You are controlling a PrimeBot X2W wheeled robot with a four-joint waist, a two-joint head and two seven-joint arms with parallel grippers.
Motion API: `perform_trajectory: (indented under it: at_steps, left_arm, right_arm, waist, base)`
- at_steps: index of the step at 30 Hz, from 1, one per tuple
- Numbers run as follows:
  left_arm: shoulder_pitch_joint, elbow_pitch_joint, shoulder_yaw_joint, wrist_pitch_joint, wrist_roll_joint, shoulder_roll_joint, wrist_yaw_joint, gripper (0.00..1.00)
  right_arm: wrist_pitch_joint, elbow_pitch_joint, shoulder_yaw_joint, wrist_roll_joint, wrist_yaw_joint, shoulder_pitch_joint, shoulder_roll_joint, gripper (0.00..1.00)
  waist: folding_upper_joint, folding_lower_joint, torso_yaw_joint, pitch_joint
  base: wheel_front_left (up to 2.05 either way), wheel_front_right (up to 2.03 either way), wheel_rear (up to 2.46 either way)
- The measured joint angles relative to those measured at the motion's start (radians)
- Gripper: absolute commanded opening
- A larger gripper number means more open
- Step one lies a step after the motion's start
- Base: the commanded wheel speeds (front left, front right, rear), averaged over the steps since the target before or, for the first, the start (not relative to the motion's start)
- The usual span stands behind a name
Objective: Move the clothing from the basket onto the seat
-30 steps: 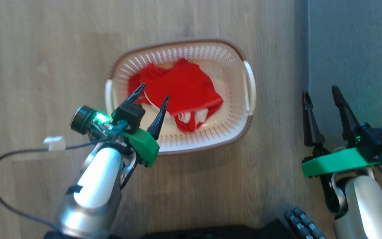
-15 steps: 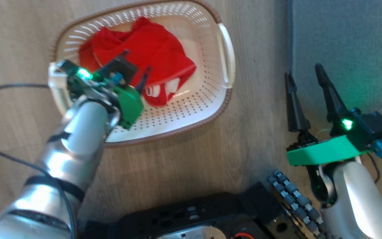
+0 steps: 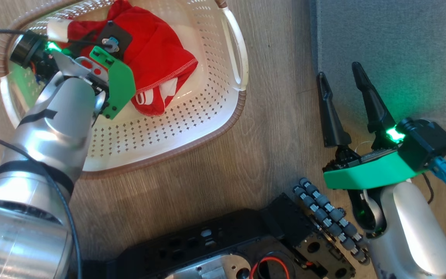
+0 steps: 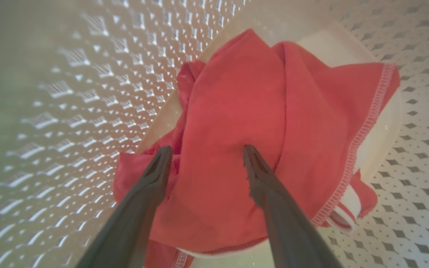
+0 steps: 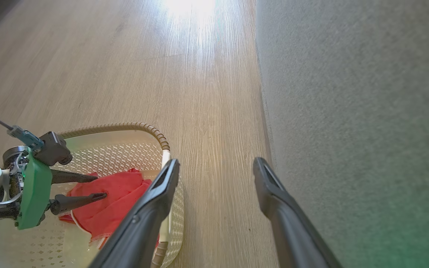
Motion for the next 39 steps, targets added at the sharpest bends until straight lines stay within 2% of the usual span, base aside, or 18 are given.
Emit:
perform_trajectory:
  at_steps: [6,12,23,24,25,39]
  left_arm:
    - [-0.009,0.015,-0.030,0.098,0.013,0.012,-0.002,1.00]
    - [-0.014,0.019,-0.066,0.194,0.026,0.022,-0.037,1.00]
    - [-0.015,0.020,-0.077,0.234,0.016,0.021,-0.045,1.00]
    - [-0.015,0.020,-0.077,0.233,0.010,0.021,-0.045,0.34]
    - [-0.015,0.020,-0.077,0.233,0.010,0.021,-0.045,0.00]
    - [-0.015,0.023,-0.090,0.208,-0.022,0.046,-0.045,0.00]
  right_arm:
    - [0.000,0.000,0.011,0.009,0.000,0.001,0.000,1.00]
    - [0.000,0.001,0.031,0.010,0.000,0.002,0.001,1.00]
    - [0.000,0.001,0.033,0.010,0.000,0.002,0.001,1.00]
    - [0.000,0.001,0.033,0.010,0.000,0.002,0.001,1.00]
    - [0.000,0.001,0.033,0.010,0.000,0.002,0.001,1.00]
    - [0.000,0.019,0.053,0.027,0.000,-0.044,0.001,1.00]
  waist:
    - [0.0000,0.0000,-0.013,0.006]
    - [0.0000,-0.0001,-0.029,0.009]
    - [0.0000,-0.0001,-0.029,0.018]
    - [0.0000,0.0000,-0.029,0.018]
    - [0.0000,0.0000,-0.029,0.018]
    - [0.0000,-0.0001,-0.043,-0.001]
  base:
    - [0.00,0.00,0.00]
    - [0.00,0.00,0.00]
    - [0.00,0.00,0.00]
    - [0.00,0.00,0.00]
    - [0.00,0.00,0.00]
    - [0.00,0.00,0.00]
